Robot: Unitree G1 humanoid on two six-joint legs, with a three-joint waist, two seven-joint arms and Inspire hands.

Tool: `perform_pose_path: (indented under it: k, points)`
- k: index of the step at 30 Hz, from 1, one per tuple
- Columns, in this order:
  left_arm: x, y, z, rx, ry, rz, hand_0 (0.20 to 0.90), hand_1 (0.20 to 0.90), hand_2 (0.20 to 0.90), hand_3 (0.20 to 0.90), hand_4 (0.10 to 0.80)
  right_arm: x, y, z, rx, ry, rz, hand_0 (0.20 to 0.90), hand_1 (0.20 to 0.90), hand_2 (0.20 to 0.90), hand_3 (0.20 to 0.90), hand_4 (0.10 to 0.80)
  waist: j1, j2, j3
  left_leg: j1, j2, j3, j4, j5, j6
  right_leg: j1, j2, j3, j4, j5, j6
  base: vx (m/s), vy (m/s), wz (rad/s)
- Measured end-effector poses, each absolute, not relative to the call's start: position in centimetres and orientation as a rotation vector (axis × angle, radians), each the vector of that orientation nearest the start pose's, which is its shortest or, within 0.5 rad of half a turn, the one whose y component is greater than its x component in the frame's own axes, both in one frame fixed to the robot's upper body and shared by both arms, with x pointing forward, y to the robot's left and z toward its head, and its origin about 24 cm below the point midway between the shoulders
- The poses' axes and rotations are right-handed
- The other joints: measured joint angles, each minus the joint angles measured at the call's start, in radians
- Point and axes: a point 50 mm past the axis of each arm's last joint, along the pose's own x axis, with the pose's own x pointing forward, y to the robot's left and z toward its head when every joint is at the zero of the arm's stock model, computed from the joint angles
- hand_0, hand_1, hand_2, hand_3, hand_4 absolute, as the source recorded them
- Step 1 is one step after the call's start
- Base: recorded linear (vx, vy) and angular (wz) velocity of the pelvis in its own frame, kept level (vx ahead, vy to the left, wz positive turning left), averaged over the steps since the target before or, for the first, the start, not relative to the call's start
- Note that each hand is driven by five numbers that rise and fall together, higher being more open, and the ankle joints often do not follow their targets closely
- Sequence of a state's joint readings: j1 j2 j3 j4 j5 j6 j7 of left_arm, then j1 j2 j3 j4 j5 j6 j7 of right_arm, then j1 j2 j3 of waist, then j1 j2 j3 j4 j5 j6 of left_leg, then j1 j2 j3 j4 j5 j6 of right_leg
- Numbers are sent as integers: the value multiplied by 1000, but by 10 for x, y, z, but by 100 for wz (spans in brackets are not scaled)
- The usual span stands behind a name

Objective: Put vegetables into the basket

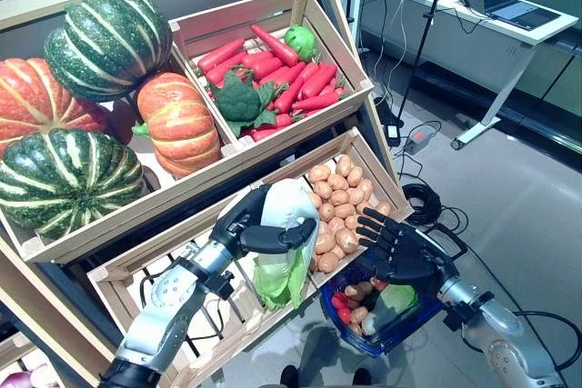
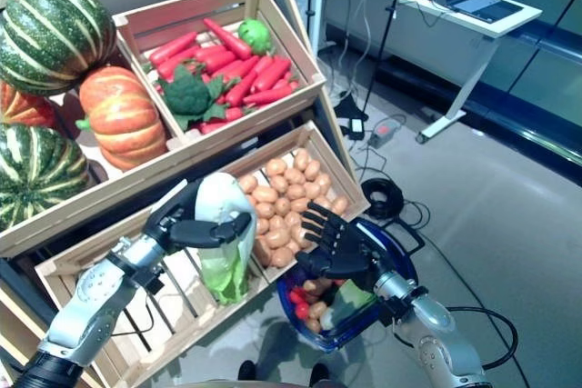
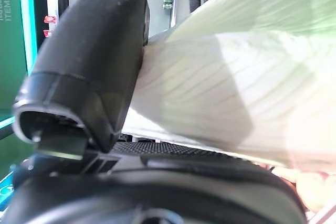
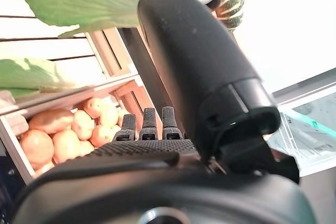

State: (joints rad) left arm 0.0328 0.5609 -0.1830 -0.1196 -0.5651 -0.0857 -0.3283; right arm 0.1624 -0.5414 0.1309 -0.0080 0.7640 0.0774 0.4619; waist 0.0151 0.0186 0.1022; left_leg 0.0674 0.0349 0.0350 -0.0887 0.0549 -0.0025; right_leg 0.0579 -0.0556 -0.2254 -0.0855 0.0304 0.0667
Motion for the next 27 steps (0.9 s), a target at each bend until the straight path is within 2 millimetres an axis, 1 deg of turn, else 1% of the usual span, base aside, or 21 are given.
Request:
perform_pose_path:
  k: [2, 4, 10, 12, 14, 16, 22, 27]
  points:
    - [237, 182, 75, -25, -63, -540, 300, 300, 300, 300, 400, 208, -204, 20, 300, 256, 519, 900, 900, 900, 900, 800, 0, 0, 0, 0, 0, 0, 0, 0, 0, 0, 0, 0, 0, 0, 0, 0, 0, 0]
    - [237, 180, 75, -66, -70, -540, 300, 300, 300, 300, 400, 207, -202, 18, 305, 277, 533, 900, 900, 900, 900, 800, 0, -1, -1, 0, 0, 1, 0, 0, 0, 0, 0, 1, 0, 0, 0, 0, 0, 0]
    - [239, 162, 78, -143, -105, -595, 300, 300, 300, 300, 400, 206, -178, 12, 327, 339, 665, 900, 900, 900, 900, 800, 1, -4, -14, 0, -1, 1, 0, 0, 0, 0, 0, 1, 0, 1, 0, 0, 0, 0]
    - [240, 154, 80, -202, -124, -622, 300, 300, 300, 300, 400, 206, -169, 11, 344, 358, 721, 900, 900, 900, 900, 800, 1, -4, -21, 1, -1, 1, 0, 0, 0, 0, 0, 2, 0, 1, 1, 0, 0, 0]
    - [240, 152, 81, -247, -136, -621, 300, 300, 300, 300, 400, 205, -163, 10, 388, 370, 742, 900, 900, 900, 900, 800, 0, -4, -25, 1, -1, 2, 0, -1, 1, 0, 0, 3, -1, 1, 1, 0, 0, 0]
    - [240, 152, 82, -256, -147, -619, 300, 300, 300, 300, 400, 205, -162, 10, 424, 370, 742, 900, 900, 900, 900, 800, 0, -4, -26, 1, -1, 2, 0, -1, 1, 0, 0, 3, 0, 1, 1, 0, 0, 0]
    - [240, 152, 83, -258, -160, -617, 300, 300, 300, 300, 400, 208, -159, 11, 427, 373, 751, 900, 900, 900, 900, 800, 1, -8, -29, 1, -1, 3, 0, -1, 1, -1, 0, 4, -1, 1, 1, 0, 0, 0]
    - [240, 152, 83, -298, -157, -619, 300, 300, 300, 300, 400, 208, -158, 11, 433, 374, 751, 900, 900, 900, 900, 800, 2, -8, -29, 1, -1, 6, 0, -1, 1, -3, 0, 8, 0, 2, 0, -2, 0, -1]
